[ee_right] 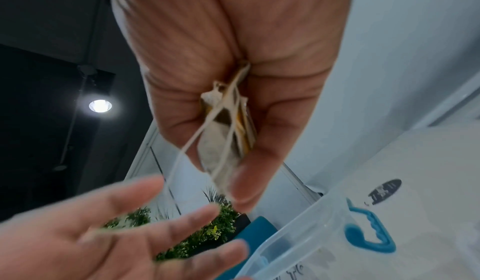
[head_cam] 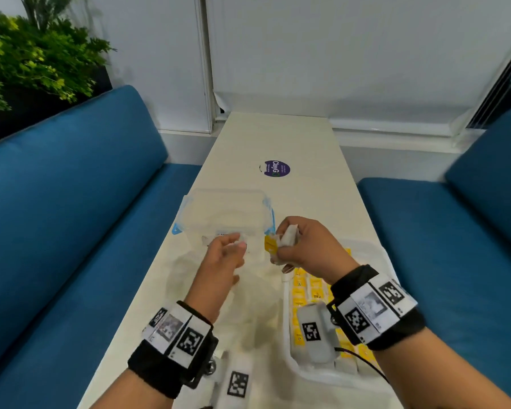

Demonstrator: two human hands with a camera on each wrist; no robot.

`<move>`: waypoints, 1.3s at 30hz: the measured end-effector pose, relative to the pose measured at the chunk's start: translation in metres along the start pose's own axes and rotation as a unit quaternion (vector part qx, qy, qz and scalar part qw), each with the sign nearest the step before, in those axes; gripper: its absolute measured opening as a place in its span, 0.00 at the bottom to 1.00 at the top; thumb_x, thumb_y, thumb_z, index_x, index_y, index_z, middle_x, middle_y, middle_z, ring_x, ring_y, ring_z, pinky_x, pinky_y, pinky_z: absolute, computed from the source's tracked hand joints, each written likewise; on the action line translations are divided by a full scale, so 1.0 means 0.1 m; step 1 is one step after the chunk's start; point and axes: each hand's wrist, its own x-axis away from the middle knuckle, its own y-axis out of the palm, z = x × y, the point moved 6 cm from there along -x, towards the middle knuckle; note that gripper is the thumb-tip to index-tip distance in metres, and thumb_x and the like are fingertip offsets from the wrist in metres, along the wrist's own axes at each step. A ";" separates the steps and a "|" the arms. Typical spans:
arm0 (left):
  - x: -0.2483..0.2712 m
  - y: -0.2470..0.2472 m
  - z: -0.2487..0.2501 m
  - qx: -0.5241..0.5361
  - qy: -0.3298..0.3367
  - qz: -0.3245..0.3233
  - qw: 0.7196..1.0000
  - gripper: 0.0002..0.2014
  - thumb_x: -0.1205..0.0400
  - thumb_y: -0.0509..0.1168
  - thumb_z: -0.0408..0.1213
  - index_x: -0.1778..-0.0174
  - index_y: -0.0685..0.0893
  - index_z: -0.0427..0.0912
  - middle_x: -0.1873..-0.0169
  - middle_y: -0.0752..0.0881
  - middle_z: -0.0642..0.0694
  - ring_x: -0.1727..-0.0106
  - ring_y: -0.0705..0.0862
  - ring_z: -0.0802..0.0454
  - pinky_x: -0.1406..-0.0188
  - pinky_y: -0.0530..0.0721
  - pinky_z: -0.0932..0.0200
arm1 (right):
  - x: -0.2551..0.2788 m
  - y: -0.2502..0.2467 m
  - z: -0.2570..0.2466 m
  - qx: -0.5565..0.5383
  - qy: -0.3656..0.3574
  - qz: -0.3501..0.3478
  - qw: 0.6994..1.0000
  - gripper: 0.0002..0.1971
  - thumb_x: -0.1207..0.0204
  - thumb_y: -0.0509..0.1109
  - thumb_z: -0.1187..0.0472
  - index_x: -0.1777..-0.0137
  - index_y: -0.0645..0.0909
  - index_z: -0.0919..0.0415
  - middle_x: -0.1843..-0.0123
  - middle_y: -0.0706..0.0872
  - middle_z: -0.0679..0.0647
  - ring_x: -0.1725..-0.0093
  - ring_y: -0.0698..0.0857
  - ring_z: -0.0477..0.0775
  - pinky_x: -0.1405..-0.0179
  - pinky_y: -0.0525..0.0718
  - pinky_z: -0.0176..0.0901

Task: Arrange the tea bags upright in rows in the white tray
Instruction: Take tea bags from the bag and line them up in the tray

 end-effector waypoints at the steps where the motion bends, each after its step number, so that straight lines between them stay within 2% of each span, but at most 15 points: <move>1: 0.03 0.21 -0.02 0.074 -0.057 -0.050 0.994 0.13 0.17 0.59 0.50 0.38 0.78 0.53 0.41 0.81 0.46 0.46 0.82 0.49 0.47 0.80 0.51 | 0.04 -0.03 -0.03 0.035 -0.024 0.017 0.999 0.13 0.37 0.75 0.74 0.66 0.76 0.57 0.67 0.80 0.54 0.69 0.81 0.53 0.66 0.87 0.51; 4: 0.12 0.76 -0.08 0.245 -0.168 -0.171 0.939 0.25 0.20 0.52 0.62 0.43 0.84 0.48 0.50 0.86 0.42 0.51 0.85 0.45 0.55 0.85 0.47 | 0.18 -0.03 -0.12 0.213 -0.107 0.035 0.971 0.07 0.34 0.70 0.68 0.60 0.76 0.58 0.64 0.76 0.50 0.64 0.75 0.50 0.66 0.74 0.44; 7: 0.16 1.06 -0.18 0.337 -0.213 -0.165 0.902 0.26 0.20 0.52 0.62 0.48 0.85 0.44 0.58 0.90 0.43 0.57 0.89 0.51 0.64 0.89 0.55 | 0.31 0.08 -0.01 0.357 -0.148 0.018 0.922 0.05 0.31 0.65 0.65 0.56 0.74 0.58 0.57 0.75 0.56 0.55 0.76 0.58 0.61 0.69 0.46; 9: 0.17 1.17 -0.27 0.357 -0.218 -0.162 0.894 0.24 0.19 0.54 0.59 0.52 0.85 0.42 0.62 0.91 0.43 0.61 0.90 0.51 0.67 0.89 0.57 | 0.36 0.03 0.15 0.385 -0.120 0.022 0.915 0.09 0.30 0.66 0.62 0.50 0.74 0.58 0.51 0.77 0.55 0.49 0.77 0.59 0.58 0.67 0.47; 11: 0.18 1.26 -0.35 0.375 -0.224 -0.168 0.884 0.22 0.18 0.55 0.55 0.53 0.85 0.40 0.63 0.91 0.41 0.64 0.91 0.50 0.71 0.88 0.58 | 0.41 -0.09 0.32 0.354 -0.066 0.005 0.933 0.19 0.32 0.70 0.59 0.41 0.73 0.54 0.45 0.77 0.51 0.44 0.76 0.56 0.50 0.71 0.48; 13: 0.19 1.34 -0.41 0.401 -0.241 -0.180 0.865 0.20 0.18 0.57 0.52 0.51 0.85 0.39 0.61 0.90 0.40 0.63 0.91 0.47 0.73 0.88 0.57 | 0.48 -0.22 0.45 0.240 -0.008 -0.035 0.970 0.32 0.38 0.77 0.59 0.33 0.71 0.49 0.39 0.76 0.49 0.40 0.75 0.50 0.41 0.75 0.46; 16: 0.19 1.45 -0.46 0.425 -0.264 -0.214 0.839 0.19 0.25 0.63 0.48 0.49 0.85 0.37 0.58 0.89 0.38 0.62 0.91 0.44 0.71 0.89 0.54 | 0.60 -0.42 0.53 0.072 0.018 -0.029 0.997 0.37 0.41 0.83 0.62 0.34 0.71 0.44 0.38 0.77 0.46 0.45 0.76 0.43 0.48 0.78 0.30; 19: 0.16 1.52 -0.49 0.419 -0.271 -0.239 0.833 0.19 0.27 0.64 0.45 0.44 0.83 0.39 0.57 0.87 0.36 0.63 0.90 0.43 0.68 0.89 0.52 | 0.68 -0.69 0.55 0.038 0.001 0.086 0.996 0.20 0.35 0.80 0.63 0.51 0.76 0.40 0.49 0.83 0.38 0.50 0.79 0.39 0.56 0.74 0.19; 22: 0.17 1.57 -0.48 0.408 -0.259 -0.258 0.836 0.19 0.29 0.65 0.39 0.41 0.82 0.42 0.58 0.89 0.36 0.63 0.90 0.41 0.70 0.88 0.51 | 0.74 -0.88 0.65 0.032 0.013 0.167 0.985 0.13 0.32 0.76 0.65 0.64 0.78 0.46 0.62 0.86 0.47 0.61 0.84 0.45 0.59 0.79 0.33; 24: 0.17 1.59 -0.48 0.403 -0.250 -0.264 0.840 0.19 0.29 0.63 0.34 0.41 0.81 0.41 0.60 0.90 0.36 0.65 0.90 0.41 0.70 0.89 0.51 | 0.77 -0.85 0.66 0.029 0.019 0.148 0.988 0.10 0.33 0.77 0.66 0.64 0.80 0.51 0.65 0.86 0.49 0.67 0.80 0.40 0.62 0.79 0.32; 28: 0.17 1.63 -0.55 0.393 -0.256 -0.260 0.844 0.16 0.21 0.56 0.29 0.39 0.80 0.39 0.55 0.89 0.34 0.63 0.91 0.42 0.71 0.90 0.50 | 0.80 -0.74 0.66 0.094 0.018 0.128 0.987 0.10 0.35 0.78 0.64 0.56 0.81 0.57 0.66 0.80 0.38 0.68 0.78 0.28 0.67 0.74 0.24; 30: 0.20 1.64 -0.60 0.375 -0.277 -0.270 0.843 0.17 0.24 0.59 0.30 0.39 0.80 0.37 0.54 0.89 0.34 0.64 0.90 0.42 0.70 0.90 0.50 | 0.79 -0.74 0.66 0.155 0.019 0.137 0.978 0.07 0.30 0.72 0.64 0.57 0.79 0.51 0.66 0.80 0.40 0.68 0.79 0.33 0.68 0.74 0.26; 32: 0.24 1.64 -0.64 0.349 -0.310 -0.277 0.840 0.16 0.29 0.62 0.32 0.45 0.81 0.34 0.59 0.89 0.33 0.67 0.90 0.41 0.75 0.89 0.52 | 0.79 -0.79 0.68 0.149 0.030 0.154 0.976 0.11 0.27 0.68 0.67 0.56 0.76 0.48 0.68 0.79 0.44 0.70 0.81 0.39 0.67 0.80 0.33; 35: 0.27 1.62 -0.69 0.322 -0.344 -0.267 0.840 0.17 0.31 0.64 0.33 0.47 0.80 0.34 0.65 0.89 0.34 0.73 0.88 0.43 0.81 0.87 0.56 | 0.81 -0.88 0.67 0.100 0.030 0.165 0.981 0.17 0.27 0.65 0.73 0.51 0.73 0.47 0.72 0.73 0.45 0.74 0.76 0.40 0.73 0.76 0.27; 39: 0.24 1.59 -0.76 0.295 -0.368 -0.278 0.837 0.19 0.31 0.65 0.37 0.46 0.79 0.30 0.69 0.86 0.38 0.79 0.83 0.51 0.86 0.82 0.62 | 0.80 -0.86 0.60 0.135 0.012 0.104 0.985 0.16 0.27 0.62 0.73 0.53 0.82 0.49 0.70 0.74 0.43 0.73 0.73 0.40 0.70 0.72 0.28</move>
